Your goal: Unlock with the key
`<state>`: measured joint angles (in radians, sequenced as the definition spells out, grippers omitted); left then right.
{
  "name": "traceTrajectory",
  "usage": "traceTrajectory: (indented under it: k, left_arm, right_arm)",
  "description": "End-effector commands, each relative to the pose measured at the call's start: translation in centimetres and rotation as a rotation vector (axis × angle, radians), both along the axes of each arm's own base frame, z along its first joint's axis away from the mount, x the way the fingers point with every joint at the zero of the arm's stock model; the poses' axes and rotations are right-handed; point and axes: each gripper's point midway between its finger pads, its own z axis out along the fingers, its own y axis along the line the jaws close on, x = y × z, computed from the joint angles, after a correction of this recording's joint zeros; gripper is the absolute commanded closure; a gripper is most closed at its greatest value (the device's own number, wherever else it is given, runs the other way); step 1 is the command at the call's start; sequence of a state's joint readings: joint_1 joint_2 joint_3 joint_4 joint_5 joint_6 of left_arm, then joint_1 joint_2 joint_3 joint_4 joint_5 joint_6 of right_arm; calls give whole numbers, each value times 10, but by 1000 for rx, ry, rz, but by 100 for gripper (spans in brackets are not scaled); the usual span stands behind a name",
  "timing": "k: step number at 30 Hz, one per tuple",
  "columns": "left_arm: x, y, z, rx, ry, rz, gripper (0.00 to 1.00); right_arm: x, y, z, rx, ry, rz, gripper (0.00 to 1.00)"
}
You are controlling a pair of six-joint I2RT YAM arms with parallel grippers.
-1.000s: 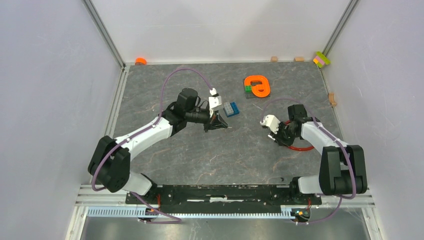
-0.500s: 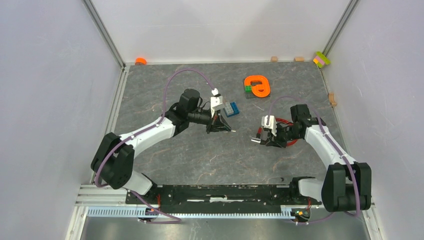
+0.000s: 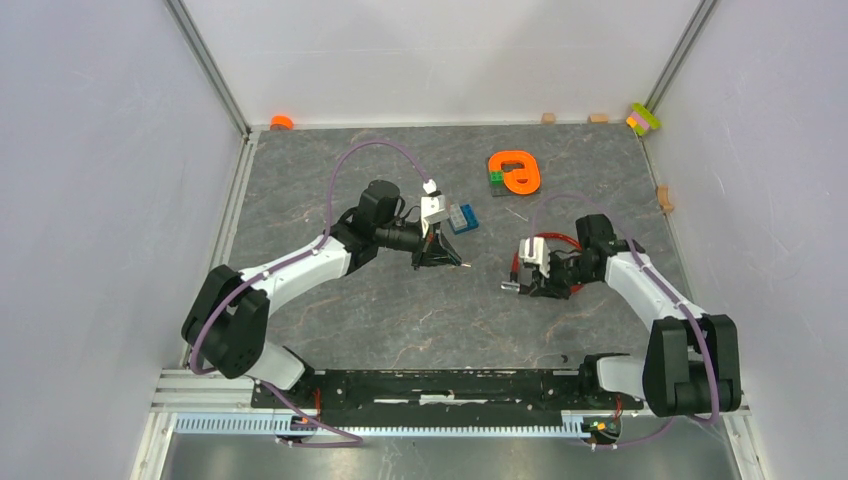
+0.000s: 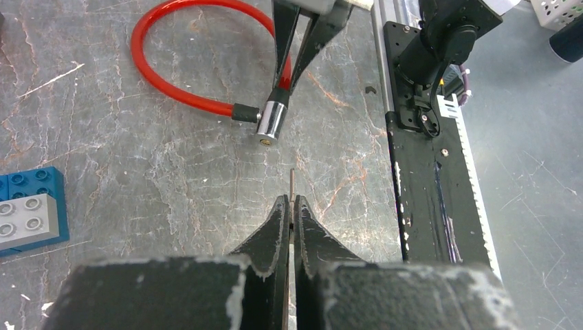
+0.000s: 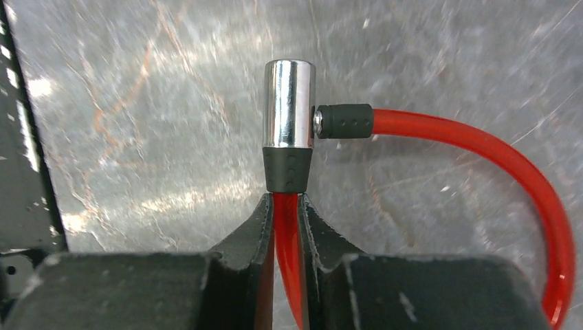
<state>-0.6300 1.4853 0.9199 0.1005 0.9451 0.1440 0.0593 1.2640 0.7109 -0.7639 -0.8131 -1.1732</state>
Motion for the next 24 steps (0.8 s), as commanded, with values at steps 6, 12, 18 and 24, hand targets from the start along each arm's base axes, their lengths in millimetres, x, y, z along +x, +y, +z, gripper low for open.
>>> traceTrajectory:
  k: [6,12,18,24]
  left_arm:
    - [0,-2,9,-26,-54,-24,98]
    - [0,-2,9,-24,-58,-21,98]
    - [1,-2,12,-25,-66,-14,98]
    - [1,-2,11,-23,-63,-13,98]
  right_arm:
    - [7,-45,-38,-280,-74,-61,93]
    - [3,-44,-43,-291,-46,-76,70]
    - [-2,-38,-54,-296,-50,-105,47]
    - [-3,-26,-58,-295,-50,-115,44]
